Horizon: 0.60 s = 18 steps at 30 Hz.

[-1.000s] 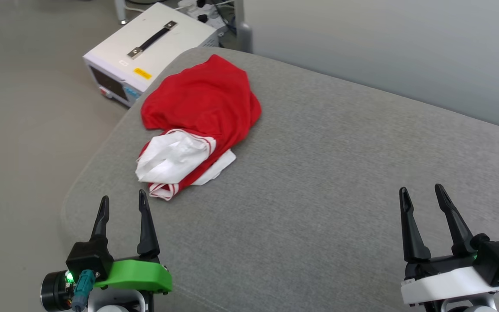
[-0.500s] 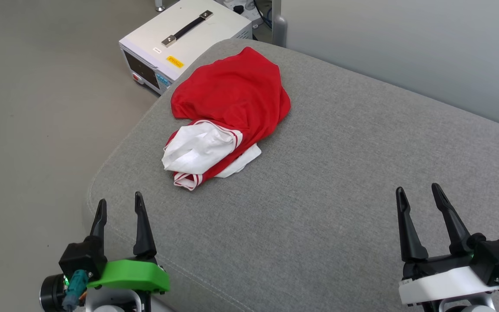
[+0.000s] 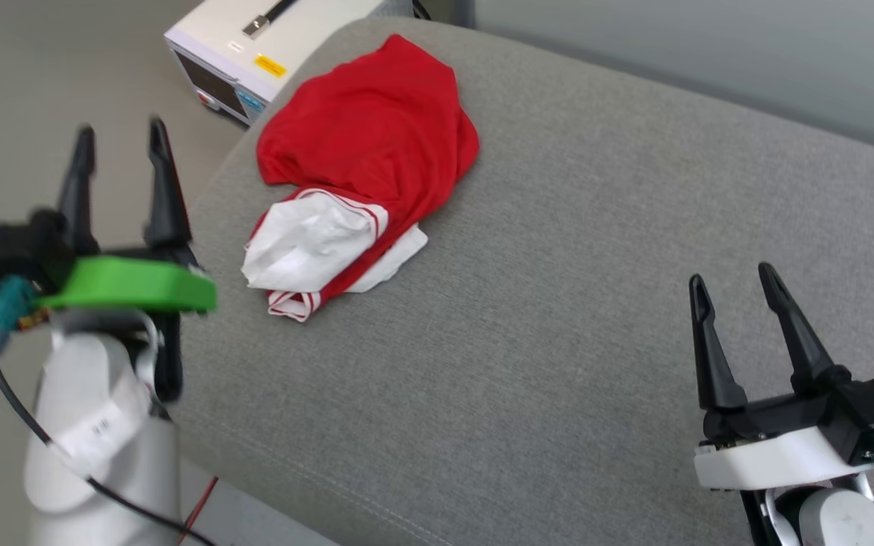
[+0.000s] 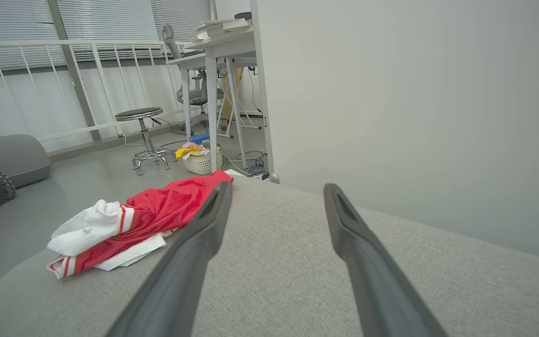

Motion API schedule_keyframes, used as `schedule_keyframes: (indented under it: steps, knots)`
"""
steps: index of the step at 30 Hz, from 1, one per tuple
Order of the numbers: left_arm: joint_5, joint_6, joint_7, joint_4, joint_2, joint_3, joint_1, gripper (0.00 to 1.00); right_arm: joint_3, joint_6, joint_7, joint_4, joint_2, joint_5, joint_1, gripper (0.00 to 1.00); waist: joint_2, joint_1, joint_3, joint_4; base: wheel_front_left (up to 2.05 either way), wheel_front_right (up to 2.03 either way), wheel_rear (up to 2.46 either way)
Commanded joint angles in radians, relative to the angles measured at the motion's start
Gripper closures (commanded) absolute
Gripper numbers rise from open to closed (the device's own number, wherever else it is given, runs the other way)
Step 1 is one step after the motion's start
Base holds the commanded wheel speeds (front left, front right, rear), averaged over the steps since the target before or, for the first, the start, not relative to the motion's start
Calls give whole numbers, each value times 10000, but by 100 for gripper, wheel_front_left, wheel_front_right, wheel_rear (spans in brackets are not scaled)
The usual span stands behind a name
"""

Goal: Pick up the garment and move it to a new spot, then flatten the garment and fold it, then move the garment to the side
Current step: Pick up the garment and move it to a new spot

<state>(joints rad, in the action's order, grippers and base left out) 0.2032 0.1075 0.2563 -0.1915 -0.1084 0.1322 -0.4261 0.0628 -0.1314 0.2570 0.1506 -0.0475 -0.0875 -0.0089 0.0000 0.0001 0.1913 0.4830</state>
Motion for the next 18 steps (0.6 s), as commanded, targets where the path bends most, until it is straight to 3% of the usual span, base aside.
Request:
schedule_keyframes:
  steps: [1,6,10,18]
  knots:
    - [104,105,55,-219,-181,53,-619,0,1,7,47,135,-27,134,-264,0,0,-1,836,-600,0,0,0]
    - [601,219,55,-1399,-1059,-398,-2316,0,81,7,47,447,-27,487,-748,0,0,-1,1697,-1042,0,0,0]
    - [1805,227,-679,-2409,-2046,-1807,-3610,0,102,7,47,695,-27,724,-1060,0,0,-1,2254,-1278,0,0,0]
    - [4832,230,-5039,-3448,-3643,-4609,-5569,0,59,7,47,1122,-114,1014,-1543,0,0,-1,3109,-1517,0,0,0]
